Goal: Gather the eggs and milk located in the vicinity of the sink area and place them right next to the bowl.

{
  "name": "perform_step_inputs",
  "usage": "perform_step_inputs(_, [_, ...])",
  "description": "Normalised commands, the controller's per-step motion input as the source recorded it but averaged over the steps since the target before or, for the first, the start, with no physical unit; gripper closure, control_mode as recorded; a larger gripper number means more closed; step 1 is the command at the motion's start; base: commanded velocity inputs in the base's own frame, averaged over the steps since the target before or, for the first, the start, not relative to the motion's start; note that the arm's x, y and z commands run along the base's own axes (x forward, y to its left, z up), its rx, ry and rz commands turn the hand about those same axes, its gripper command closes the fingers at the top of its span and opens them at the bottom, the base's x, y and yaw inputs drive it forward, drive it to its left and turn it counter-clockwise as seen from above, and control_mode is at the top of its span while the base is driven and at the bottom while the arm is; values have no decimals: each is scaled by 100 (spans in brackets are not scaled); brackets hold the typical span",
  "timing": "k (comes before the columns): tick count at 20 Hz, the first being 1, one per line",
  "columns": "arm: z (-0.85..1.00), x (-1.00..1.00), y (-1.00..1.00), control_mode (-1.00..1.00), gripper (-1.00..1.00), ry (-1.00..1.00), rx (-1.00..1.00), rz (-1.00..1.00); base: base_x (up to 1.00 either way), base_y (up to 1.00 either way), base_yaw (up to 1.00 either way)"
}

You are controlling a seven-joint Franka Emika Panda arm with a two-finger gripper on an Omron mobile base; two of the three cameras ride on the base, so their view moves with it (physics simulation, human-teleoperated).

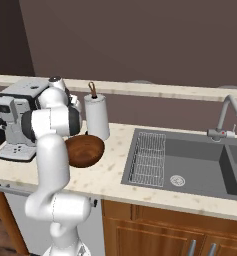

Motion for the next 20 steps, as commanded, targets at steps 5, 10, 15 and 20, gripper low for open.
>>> perform_step_inputs(5, [-4, -1, 0, -100, 100, 0, 0, -1, 0, 0, 0])
perform_step_inputs(10, [0, -15, 0, -100, 100, 0, 0, -7, 0, 0, 0])
perform_step_inputs(15, [0, -33, 0, -100, 100, 0, 0, -8, 0, 0, 0])
perform_step_inputs(20, [0, -48, -2, -100, 100, 0, 0, -7, 0, 0, 0])
